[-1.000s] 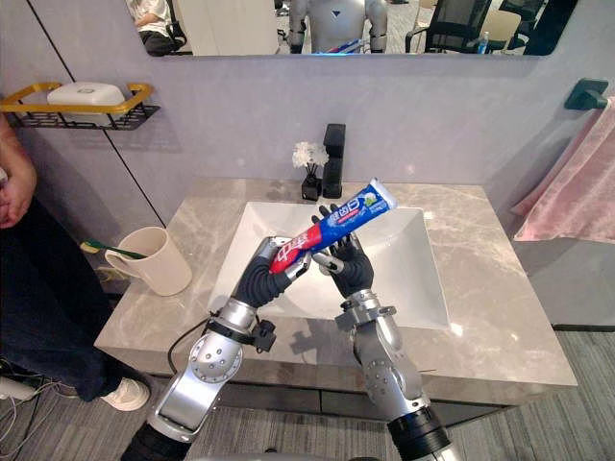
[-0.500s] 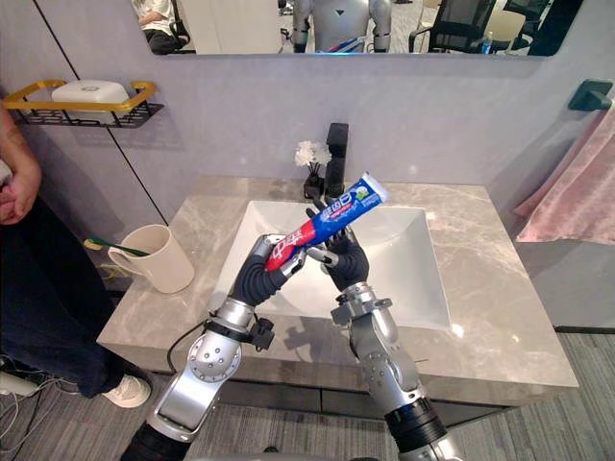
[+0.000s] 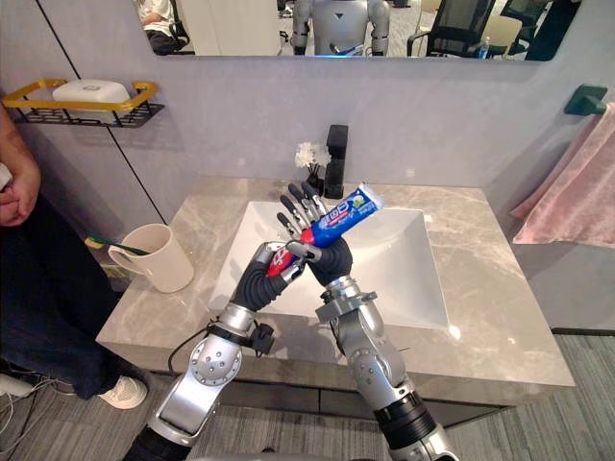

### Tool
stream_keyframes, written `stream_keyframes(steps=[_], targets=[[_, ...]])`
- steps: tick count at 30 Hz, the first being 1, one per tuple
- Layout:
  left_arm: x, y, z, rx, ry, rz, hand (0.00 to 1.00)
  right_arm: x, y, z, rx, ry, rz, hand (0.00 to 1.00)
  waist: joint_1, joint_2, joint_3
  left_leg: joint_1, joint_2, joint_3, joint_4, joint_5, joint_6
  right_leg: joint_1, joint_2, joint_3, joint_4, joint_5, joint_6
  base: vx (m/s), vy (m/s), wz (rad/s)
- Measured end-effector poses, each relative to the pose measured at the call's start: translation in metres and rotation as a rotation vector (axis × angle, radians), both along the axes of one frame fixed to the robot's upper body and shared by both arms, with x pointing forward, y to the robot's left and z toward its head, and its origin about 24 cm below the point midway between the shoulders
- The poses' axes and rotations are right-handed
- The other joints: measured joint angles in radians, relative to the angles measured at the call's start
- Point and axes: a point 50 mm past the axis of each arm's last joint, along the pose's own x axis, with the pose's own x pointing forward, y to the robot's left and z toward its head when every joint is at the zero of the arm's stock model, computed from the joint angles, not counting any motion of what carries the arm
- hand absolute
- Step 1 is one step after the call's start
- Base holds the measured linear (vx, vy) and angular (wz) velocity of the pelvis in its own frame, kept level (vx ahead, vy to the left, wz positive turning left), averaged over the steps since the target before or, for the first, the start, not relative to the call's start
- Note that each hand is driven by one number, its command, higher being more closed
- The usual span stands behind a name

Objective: Organize washtable

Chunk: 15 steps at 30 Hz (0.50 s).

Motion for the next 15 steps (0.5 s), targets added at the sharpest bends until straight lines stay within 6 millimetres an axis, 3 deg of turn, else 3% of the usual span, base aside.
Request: stream_keyframes(steps=[1,2,15], targets=[[-0.0003,0.0001,-0.0005,0.0,0.003,0.001,1.0,-0.0002,0.0006,-0.0002,0.003,0.003,0.003,0.0,0.0,0.0,-0.001,0.0,0.0,0.0,0.0,0.0,0.0,0.0,0.0,0.0,0.0,0.0,0.0,0.0,0.0,0.0],[-0.0005,0.0002,-0.0008,-0.001,0.004,0.001,1.0,-0.0003,0.0008,-0.0002,0.007,0.005,0.005,1.0,0.0,0.0,-0.001,0.0,0.0,0.0,-0.001,0.0,0.0,0.0,0.0,0.0,0.0,0.0,0.0,0.0,0.0,0.0],[-0.0029,0.0007,-0.0034,-0.025,0.014,-0.002,1.0,0.0021,0.0062,0.0072,0.01,-0.02,0.028,1.0,0.008,0.001,-0.007,0.0,0.0,0.0,-0.005,0.001,-0.001,0.0,0.0,0.001,0.0,0.0,0.0,0.0,0.0,0.0]])
